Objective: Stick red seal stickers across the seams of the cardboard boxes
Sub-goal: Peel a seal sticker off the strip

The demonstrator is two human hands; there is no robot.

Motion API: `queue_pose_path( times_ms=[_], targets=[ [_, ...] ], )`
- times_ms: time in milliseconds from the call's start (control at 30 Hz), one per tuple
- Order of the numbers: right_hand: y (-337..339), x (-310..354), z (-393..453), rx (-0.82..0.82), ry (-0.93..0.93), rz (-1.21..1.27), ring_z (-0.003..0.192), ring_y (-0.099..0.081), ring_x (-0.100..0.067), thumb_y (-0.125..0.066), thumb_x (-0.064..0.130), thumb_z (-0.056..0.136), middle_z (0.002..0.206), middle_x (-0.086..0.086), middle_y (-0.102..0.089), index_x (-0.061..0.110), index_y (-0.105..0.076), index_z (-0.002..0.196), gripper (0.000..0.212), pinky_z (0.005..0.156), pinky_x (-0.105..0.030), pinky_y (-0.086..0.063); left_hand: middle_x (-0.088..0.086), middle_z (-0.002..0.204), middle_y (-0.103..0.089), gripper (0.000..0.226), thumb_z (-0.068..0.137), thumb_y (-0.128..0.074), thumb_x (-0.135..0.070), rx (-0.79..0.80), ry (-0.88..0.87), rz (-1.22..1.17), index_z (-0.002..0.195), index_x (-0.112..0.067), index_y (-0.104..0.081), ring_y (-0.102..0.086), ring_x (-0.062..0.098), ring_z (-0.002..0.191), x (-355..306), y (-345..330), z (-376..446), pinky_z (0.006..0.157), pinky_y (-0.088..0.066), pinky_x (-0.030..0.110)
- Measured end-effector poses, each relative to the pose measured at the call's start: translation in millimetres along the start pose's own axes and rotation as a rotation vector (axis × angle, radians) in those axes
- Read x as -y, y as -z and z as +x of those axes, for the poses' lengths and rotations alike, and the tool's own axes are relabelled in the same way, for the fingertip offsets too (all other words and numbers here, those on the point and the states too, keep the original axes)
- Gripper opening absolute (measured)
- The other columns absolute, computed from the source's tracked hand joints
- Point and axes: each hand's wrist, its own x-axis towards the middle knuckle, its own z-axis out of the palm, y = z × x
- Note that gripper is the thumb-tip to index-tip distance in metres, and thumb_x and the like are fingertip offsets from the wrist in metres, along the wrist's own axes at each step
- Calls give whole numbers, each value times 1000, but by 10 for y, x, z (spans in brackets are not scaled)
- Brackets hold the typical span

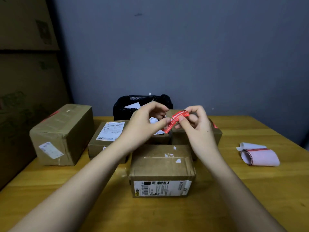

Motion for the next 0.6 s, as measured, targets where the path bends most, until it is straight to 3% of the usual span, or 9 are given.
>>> queue_pose_path(
  times_ms=[100,333,500,600],
  targets=[
    [-24,52,81,-1,-2,10,65,-63,-11,-53,1,94,80,3,-66,23,-46,90,24,70,-22,-51,12,86,-70,11,82,-72,-7,40,74,-138,92,-9,-67,-66,20,75,-79,11,157,76,-56,28],
    [-47,154,283,4,-52,37,60,-62,-7,-53,-4,92,84,-12,-66,14,-48,89,19,66,-16,-49,0,68,-67,13,81,-71,0,99,106,-191,79,-12,-66,-64,4,60,-29,71,260,65,-52,15],
    [-73,181,414,41,-136,74,60,-63,-6,-54,-2,92,75,-3,-67,13,-51,90,16,68,-18,-51,3,74,-67,19,82,-71,-6,29,-27,-47,94,-17,-63,-64,13,66,-24,81,300,74,-53,28],
    [-71,190,476,95,-147,27,58,-62,-5,-54,-2,93,71,-2,-65,14,-51,89,16,65,-15,-50,-4,75,-69,19,84,-70,-17,16,-105,110,100,-20,-62,-67,9,71,-35,124,290,77,-55,30]
  ],
)
